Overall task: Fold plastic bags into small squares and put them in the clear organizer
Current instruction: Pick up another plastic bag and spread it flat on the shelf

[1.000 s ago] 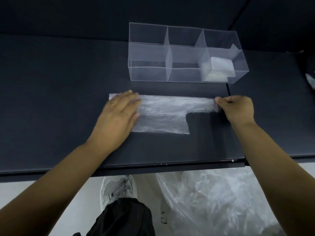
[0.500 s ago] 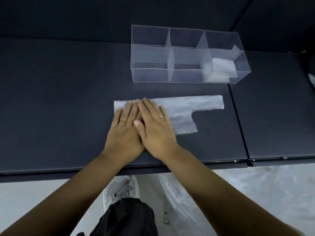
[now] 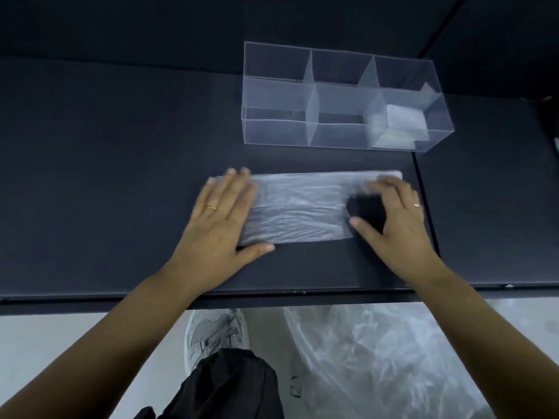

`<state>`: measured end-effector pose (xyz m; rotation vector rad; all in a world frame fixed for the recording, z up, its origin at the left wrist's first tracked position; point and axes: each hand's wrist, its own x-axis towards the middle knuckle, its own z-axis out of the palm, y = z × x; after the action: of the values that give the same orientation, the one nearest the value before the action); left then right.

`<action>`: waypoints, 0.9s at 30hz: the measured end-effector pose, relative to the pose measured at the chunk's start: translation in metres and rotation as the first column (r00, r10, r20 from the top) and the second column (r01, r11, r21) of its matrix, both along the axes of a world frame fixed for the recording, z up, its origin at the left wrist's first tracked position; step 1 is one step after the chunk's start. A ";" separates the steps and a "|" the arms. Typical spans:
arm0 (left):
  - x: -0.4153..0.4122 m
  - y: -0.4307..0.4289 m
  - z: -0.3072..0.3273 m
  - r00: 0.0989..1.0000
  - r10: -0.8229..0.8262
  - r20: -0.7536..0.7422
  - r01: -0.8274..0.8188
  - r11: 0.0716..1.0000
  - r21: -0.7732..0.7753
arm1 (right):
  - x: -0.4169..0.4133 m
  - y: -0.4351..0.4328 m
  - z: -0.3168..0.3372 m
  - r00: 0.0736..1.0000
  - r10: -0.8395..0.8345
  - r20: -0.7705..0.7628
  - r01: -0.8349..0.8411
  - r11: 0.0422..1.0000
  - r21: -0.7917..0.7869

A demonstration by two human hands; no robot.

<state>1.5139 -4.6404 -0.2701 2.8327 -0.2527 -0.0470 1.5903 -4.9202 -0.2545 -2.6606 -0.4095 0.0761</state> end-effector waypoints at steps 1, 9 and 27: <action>-0.002 -0.007 0.001 0.998 -0.066 0.009 0.067 0.996 -0.065 | -0.009 -0.001 0.003 0.999 0.050 -0.018 -0.049 0.997 0.057; -0.007 -0.043 -0.006 0.994 -0.104 0.032 0.109 0.975 -0.193 | -0.023 0.010 -0.003 0.995 0.023 -0.094 -0.016 0.997 0.077; 0.004 -0.038 0.016 0.998 0.037 0.053 -0.014 0.922 -0.386 | -0.011 0.040 0.016 0.956 0.274 -0.108 -0.273 0.962 0.024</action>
<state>1.5180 -4.6782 -0.2540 2.4447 -0.2104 0.0840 1.5792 -4.8801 -0.2387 -2.5589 -0.7366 0.3036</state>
